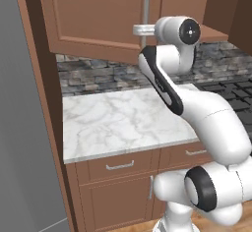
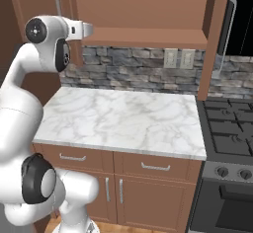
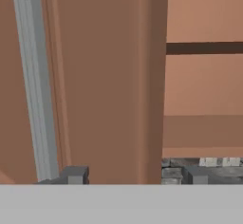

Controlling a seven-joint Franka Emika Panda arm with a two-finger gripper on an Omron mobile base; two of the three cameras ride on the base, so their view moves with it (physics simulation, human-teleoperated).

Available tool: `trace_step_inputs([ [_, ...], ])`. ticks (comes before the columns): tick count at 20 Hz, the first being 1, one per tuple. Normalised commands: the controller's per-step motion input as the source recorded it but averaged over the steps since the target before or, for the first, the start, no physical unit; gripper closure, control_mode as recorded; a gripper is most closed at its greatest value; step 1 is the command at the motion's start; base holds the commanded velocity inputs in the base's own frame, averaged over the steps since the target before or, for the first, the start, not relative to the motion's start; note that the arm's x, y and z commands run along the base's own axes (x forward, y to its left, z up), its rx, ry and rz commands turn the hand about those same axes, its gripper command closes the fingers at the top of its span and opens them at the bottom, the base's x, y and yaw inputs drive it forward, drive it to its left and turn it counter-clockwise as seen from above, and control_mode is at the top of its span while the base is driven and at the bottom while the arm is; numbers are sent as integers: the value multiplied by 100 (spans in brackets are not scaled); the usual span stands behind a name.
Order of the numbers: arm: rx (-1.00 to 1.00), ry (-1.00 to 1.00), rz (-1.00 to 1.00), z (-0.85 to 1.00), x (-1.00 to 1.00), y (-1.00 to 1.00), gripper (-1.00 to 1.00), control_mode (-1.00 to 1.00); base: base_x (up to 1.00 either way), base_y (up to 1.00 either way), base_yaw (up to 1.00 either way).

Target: Close all open cabinet doors.

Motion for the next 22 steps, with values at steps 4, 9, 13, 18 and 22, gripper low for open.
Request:
trace_step_inputs([
  [4, 0, 1, -6, 0, 37, 0, -100, -100, 0, 0, 0],
  [9, 0, 0, -5, -8, 45, 0, -100, -100, 0, 0, 0],
  [13, 0, 0, -4, -12, 55, 0, -100, -100, 0, 0, 0],
  [18, 0, 0, -5, -8, 47, 0, -100, -100, 0, 0, 0],
  [22, 0, 0, -4, -4, 41, 0, -100, -100, 0, 0, 0],
])
